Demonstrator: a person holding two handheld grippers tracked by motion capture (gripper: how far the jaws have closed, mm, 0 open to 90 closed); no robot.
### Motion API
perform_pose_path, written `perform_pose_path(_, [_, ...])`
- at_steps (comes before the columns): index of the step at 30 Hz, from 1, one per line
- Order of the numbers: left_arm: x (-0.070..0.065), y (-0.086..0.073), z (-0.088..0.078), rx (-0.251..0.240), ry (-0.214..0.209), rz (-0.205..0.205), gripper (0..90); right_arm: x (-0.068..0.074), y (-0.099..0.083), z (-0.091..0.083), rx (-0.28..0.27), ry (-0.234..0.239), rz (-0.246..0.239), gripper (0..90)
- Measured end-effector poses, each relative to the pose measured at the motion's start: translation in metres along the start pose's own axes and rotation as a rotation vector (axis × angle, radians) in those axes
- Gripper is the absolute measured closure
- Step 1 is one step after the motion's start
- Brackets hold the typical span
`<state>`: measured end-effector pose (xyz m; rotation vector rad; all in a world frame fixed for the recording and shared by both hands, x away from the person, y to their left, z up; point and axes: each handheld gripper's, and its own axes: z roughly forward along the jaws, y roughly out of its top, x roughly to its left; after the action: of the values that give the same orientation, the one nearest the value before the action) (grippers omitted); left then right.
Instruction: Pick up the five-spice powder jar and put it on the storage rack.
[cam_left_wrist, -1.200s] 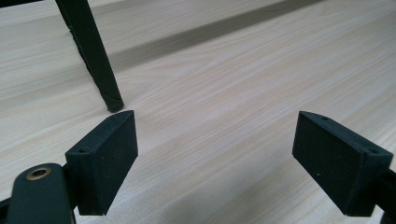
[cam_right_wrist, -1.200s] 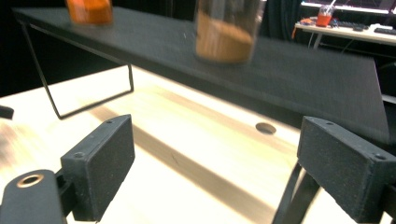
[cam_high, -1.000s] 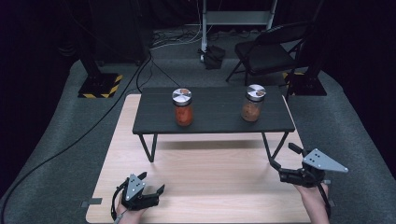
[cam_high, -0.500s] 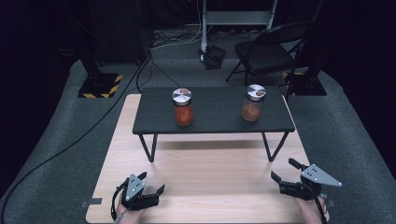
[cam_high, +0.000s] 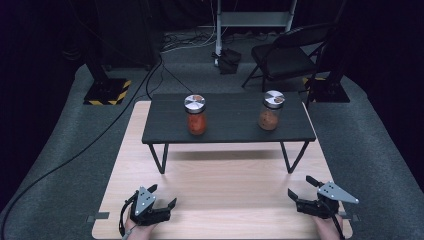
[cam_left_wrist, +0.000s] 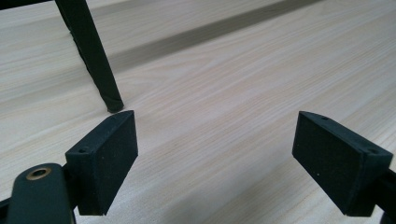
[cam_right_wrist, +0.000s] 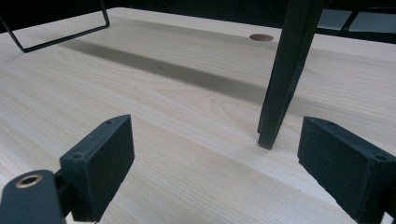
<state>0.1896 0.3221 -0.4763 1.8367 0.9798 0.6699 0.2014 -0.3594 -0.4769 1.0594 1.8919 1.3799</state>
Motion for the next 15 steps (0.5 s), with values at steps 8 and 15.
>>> perform_pose_path(8, [0.0006,0.0001,0.0001,0.001,-0.002,-0.002,14.2,-0.0017,-0.0042,0.0017,0.01,-0.001,0.015,10.1])
perform_pose_path(15, [0.0009,-0.0001,0.0,-0.001,-0.003,-0.002,14.2,-0.0015,-0.007,0.0025,0.022,-0.007,0.014,10.1])
